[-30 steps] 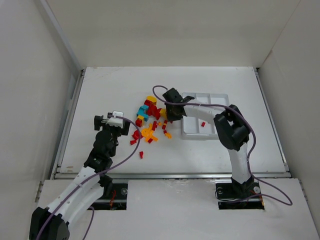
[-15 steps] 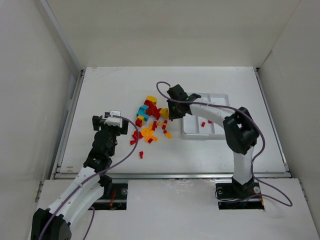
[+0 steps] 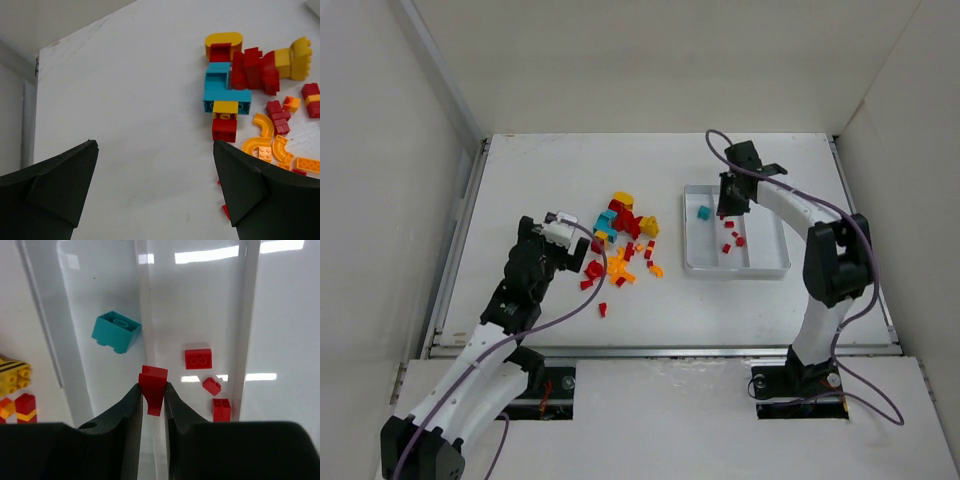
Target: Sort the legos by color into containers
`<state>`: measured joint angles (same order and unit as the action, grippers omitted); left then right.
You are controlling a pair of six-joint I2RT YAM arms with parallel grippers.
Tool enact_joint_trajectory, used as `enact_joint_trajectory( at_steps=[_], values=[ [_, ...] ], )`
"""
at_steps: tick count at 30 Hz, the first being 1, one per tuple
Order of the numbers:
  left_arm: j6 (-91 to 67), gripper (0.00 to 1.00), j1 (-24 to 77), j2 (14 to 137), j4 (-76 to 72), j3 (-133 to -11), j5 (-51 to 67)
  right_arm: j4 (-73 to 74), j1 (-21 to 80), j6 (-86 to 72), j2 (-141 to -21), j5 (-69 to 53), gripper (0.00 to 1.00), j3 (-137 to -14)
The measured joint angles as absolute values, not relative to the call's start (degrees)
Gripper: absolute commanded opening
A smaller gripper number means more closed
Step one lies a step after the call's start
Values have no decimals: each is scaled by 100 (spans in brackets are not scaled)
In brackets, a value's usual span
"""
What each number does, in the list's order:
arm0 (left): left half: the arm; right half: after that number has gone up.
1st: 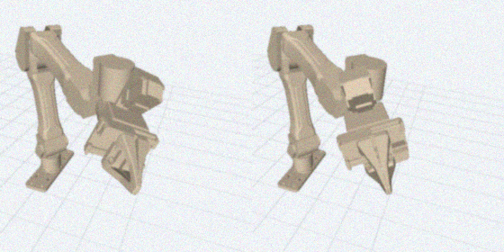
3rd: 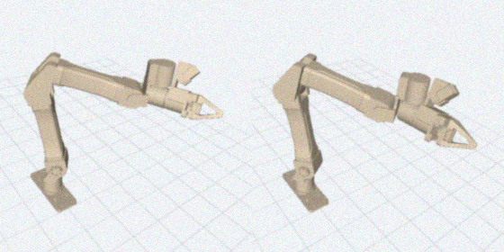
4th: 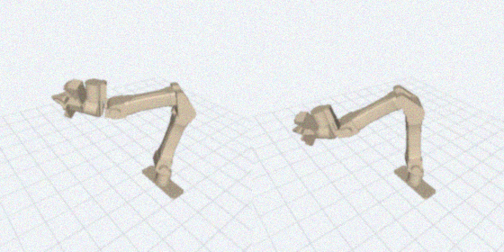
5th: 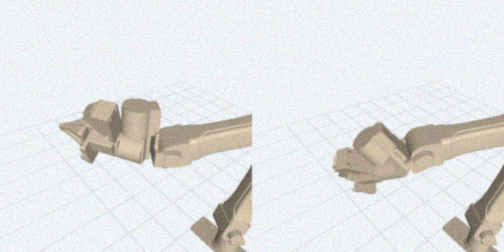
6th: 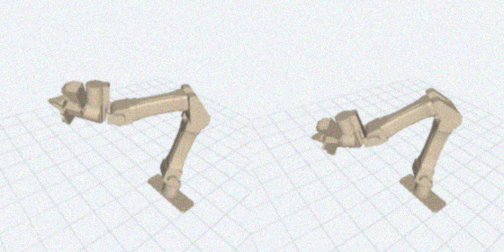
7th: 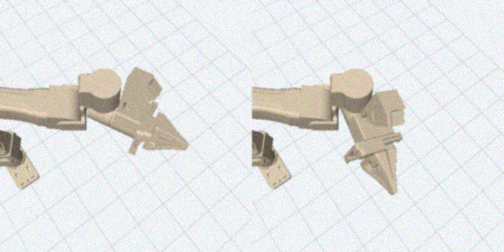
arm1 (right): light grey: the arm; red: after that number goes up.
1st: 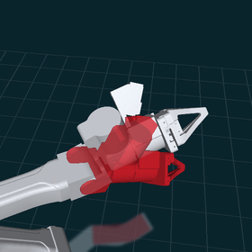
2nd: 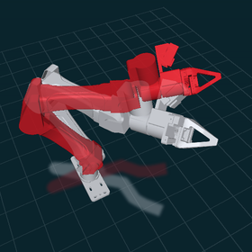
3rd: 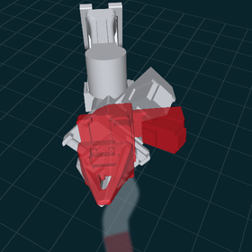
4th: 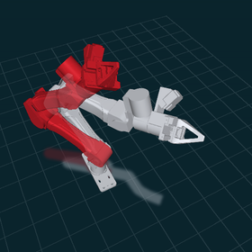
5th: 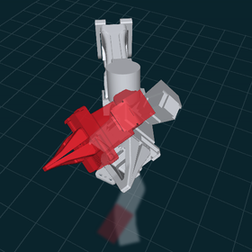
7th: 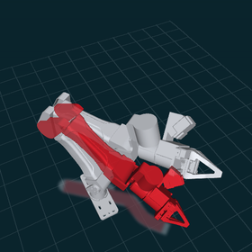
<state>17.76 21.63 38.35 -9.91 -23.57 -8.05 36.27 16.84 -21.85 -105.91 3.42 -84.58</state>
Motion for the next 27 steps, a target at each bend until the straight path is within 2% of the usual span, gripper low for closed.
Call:
enact_joint_trajectory(
  at_steps=[5,6,8,9,10,12,15,21,27],
  values=[
    [2786,99,2163,3721,97,-3210,272,3583,1575,-2145,-11118,320,1,-8460],
    [3083,99,2163,3673,331,-3332,574,3583,1540,-2139,-11133,344,3,-8460],
    [3758,99,2163,3614,788,-3498,1181,3559,1487,-2134,-11135,405,12,-8488],
    [4125,99,2163,3605,1044,-3538,1509,3529,1457,-2119,-11135,434,20,-8521],
    [4593,99,2163,3592,1282,-3544,1811,3498,1431,-2112,-11135,454,43,-8547],
    [5664,95,2163,3660,1885,-3535,2445,3424,1420,-2069,-11135,421,65,-8580],
    [6853,89,2163,3977,2399,-3524,2952,3398,1422,-1925,-11172,180,70,-8635],
    [9712,84,2163,5288,3931,-3736,3382,3389,1431,-1791,-11072,-62,73,-8484],
    [10868,73,2250,6895,5017,-4276,3341,3422,1431,-1774,-10259,-163,73,-7953]
  ],
)
